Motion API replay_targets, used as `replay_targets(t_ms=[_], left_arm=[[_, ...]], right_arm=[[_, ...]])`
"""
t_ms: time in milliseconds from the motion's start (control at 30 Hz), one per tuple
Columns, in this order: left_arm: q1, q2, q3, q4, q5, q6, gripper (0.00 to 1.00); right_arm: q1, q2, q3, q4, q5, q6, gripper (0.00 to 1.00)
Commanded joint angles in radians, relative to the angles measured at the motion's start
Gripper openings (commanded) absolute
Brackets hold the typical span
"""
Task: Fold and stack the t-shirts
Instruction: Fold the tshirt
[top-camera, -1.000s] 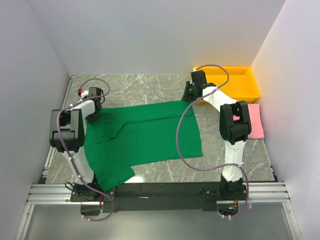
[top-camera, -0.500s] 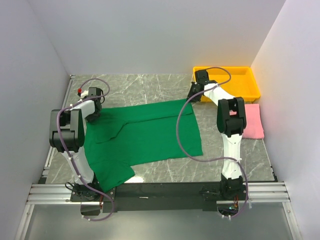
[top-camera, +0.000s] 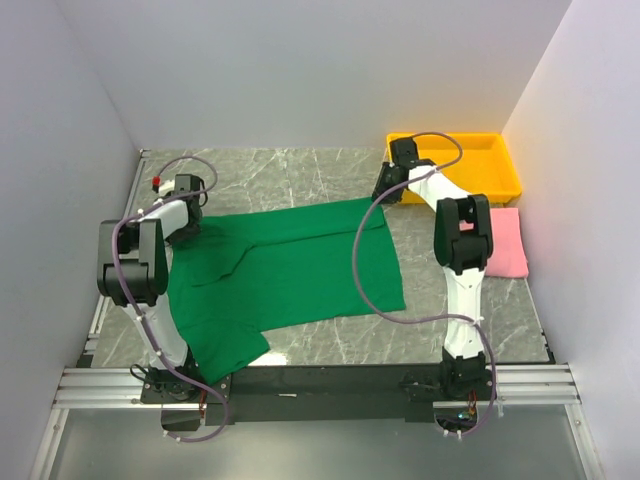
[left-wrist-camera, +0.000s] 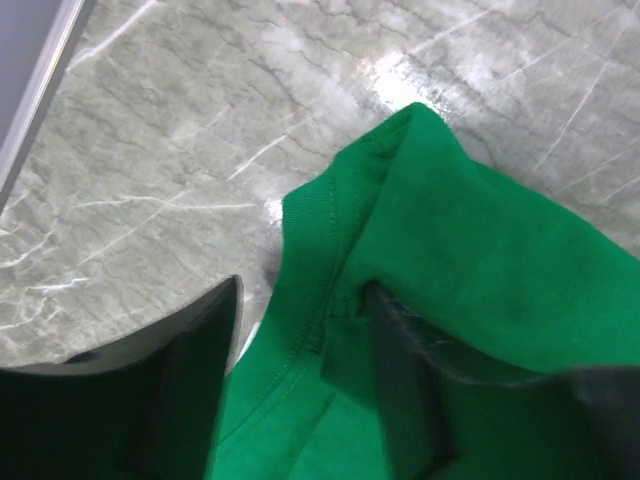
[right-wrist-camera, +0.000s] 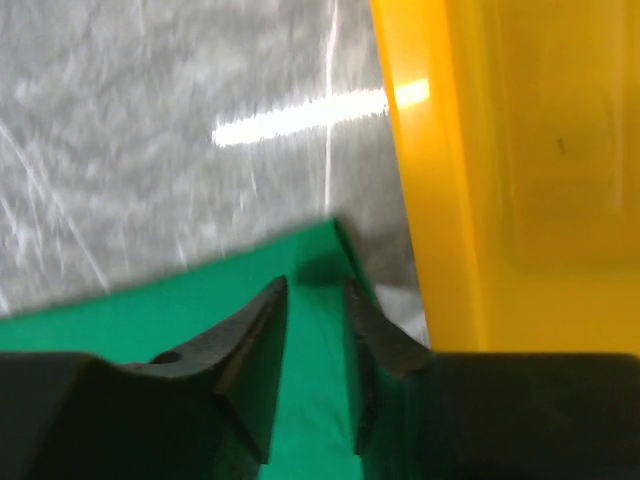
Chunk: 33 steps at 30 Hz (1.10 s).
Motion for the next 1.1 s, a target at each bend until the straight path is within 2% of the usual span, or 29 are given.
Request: replay_targets(t_ms=[0, 67, 167, 200, 267, 367, 533, 567, 700, 867, 1000, 1067], left_arm=[[0.005, -0.085, 0.012, -0.008, -0.006, -0.013, 0.64], [0.003, -0.126, 0.032, -0.019, -0.001, -0.012, 0.7], [-0.01, -0.221, 0.05, -0.065, -0.007, -0.024, 0.82], [-0.018, -0.221, 0.05, -0.074, -0.013, -0.024, 0.84], [-0.024, -0.286, 0.04, -0.092, -0.038, -0.024, 0.87], [-0.117, -0.378, -0.006, -0.146, -0.035, -0.046, 0.88], [-0.275, -0.517, -0.144, -0.169, -0.01, -0.032, 0.73], [-0.343, -0.528, -0.158, -0.187, -0.013, -0.026, 0.72], [-0.495, -0.531, -0.2, -0.238, -0.041, -0.061, 0.68], [-0.546, -0.473, -0.237, -0.197, -0.053, -0.101, 0.66], [-0.549, -0.377, -0.211, -0.143, -0.065, -0.046, 0.56], [-0.549, -0.308, -0.174, -0.135, -0.078, -0.021, 0.56]], right_arm=[[0.001, -0.179, -0.068, 0.053, -0.025, -0.044, 0.38], [0.021, -0.266, -0.151, 0.073, -0.04, -0.056, 0.41], [0.059, -0.412, -0.306, 0.099, -0.038, -0.082, 0.52], [0.067, -0.441, -0.306, 0.099, -0.043, -0.084, 0.54], [0.083, -0.499, -0.406, 0.117, -0.046, -0.084, 0.57], [0.12, -0.616, -0.529, 0.128, -0.048, -0.092, 0.59], [0.2, -0.809, -0.723, 0.14, -0.041, -0.111, 0.6], [0.208, -0.838, -0.754, 0.146, -0.046, -0.112, 0.6], [0.242, -1.002, -0.911, 0.2, -0.075, -0.084, 0.6], [0.254, -1.116, -1.098, 0.294, -0.12, -0.058, 0.6], [0.252, -1.173, -1.197, 0.34, -0.127, -0.053, 0.6], [0.254, -1.184, -1.221, 0.367, -0.132, -0.052, 0.6]])
